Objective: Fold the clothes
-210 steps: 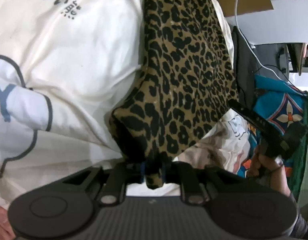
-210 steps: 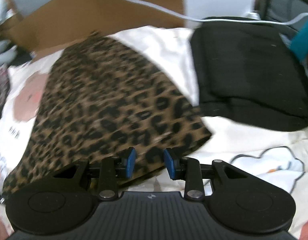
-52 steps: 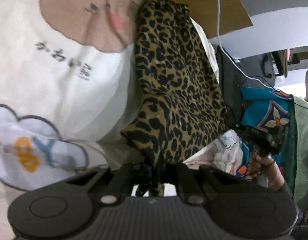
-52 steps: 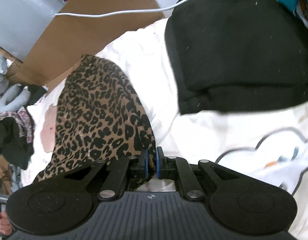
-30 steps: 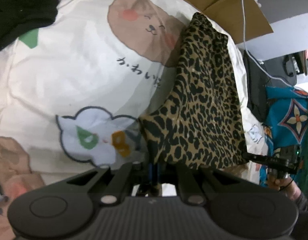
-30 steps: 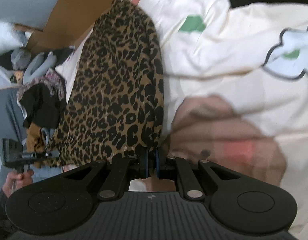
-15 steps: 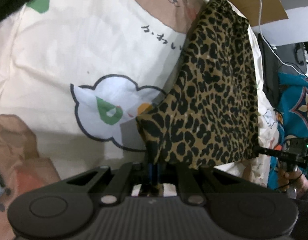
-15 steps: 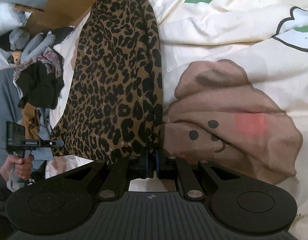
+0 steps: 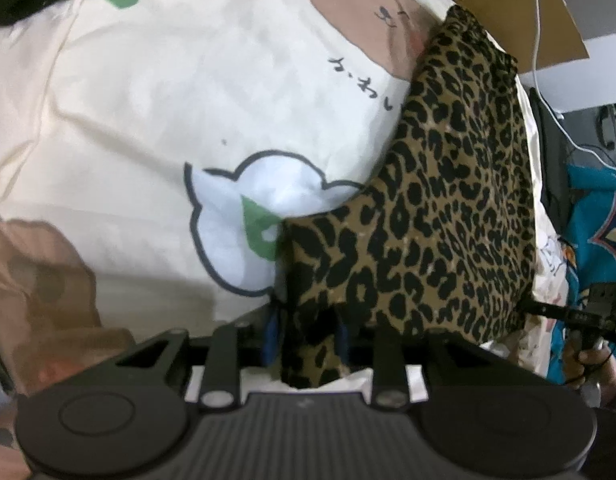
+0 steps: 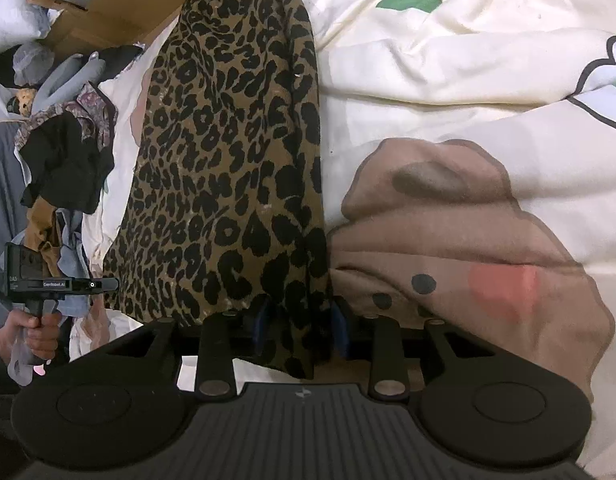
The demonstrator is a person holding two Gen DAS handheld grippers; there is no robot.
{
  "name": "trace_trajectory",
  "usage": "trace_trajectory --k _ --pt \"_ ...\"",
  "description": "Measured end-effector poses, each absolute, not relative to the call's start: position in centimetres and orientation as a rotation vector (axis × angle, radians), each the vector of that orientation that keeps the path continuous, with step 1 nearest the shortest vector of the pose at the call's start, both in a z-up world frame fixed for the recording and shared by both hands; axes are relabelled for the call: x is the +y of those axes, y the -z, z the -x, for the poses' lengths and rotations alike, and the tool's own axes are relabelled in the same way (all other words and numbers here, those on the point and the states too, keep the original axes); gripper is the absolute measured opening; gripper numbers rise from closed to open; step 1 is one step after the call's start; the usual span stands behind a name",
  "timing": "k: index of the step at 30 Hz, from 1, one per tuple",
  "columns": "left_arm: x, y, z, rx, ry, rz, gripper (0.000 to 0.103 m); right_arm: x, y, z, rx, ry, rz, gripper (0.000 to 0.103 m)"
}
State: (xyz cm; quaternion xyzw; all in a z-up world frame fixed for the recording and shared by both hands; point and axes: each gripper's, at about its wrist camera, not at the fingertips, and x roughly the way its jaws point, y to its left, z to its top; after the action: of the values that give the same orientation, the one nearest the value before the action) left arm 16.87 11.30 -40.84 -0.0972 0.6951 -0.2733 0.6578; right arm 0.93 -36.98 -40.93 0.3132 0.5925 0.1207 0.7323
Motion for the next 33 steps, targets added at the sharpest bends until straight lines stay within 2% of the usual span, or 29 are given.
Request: trace_trajectory --k 6,7,8,9,16,33 --pt "11.9 41.4 -16.4 1.561 0.609 0.257 0.030 -37.2 41.7 -0.7 1.310 -0.278 -0.748 0.037" --pt "11.7 41.3 -16.5 1.570 0.607 0.254 0.021 -37.2 41.8 -0.7 1.311 -0.286 -0.755 0.025" --pt "11.5 41.3 -16.5 1.579 0.606 0.252 0.008 -37.1 41.7 -0.6 1.314 -0.292 -0.751 0.017" --pt "11.4 41.2 -16.6 1.588 0.604 0.249 0.008 -36.9 41.7 -0.6 1.318 -0.297 -0.746 0.008" --pt "10.1 38.4 -16.6 1.596 0.611 0.196 0.007 -37.0 40.6 -0.5 1.319 -0.335 -0.734 0.005" --pt "11.6 34.6 -17.0 1.569 0.607 0.260 0.006 -37.9 39.4 -0.7 1.336 -0.384 -0.753 0.005"
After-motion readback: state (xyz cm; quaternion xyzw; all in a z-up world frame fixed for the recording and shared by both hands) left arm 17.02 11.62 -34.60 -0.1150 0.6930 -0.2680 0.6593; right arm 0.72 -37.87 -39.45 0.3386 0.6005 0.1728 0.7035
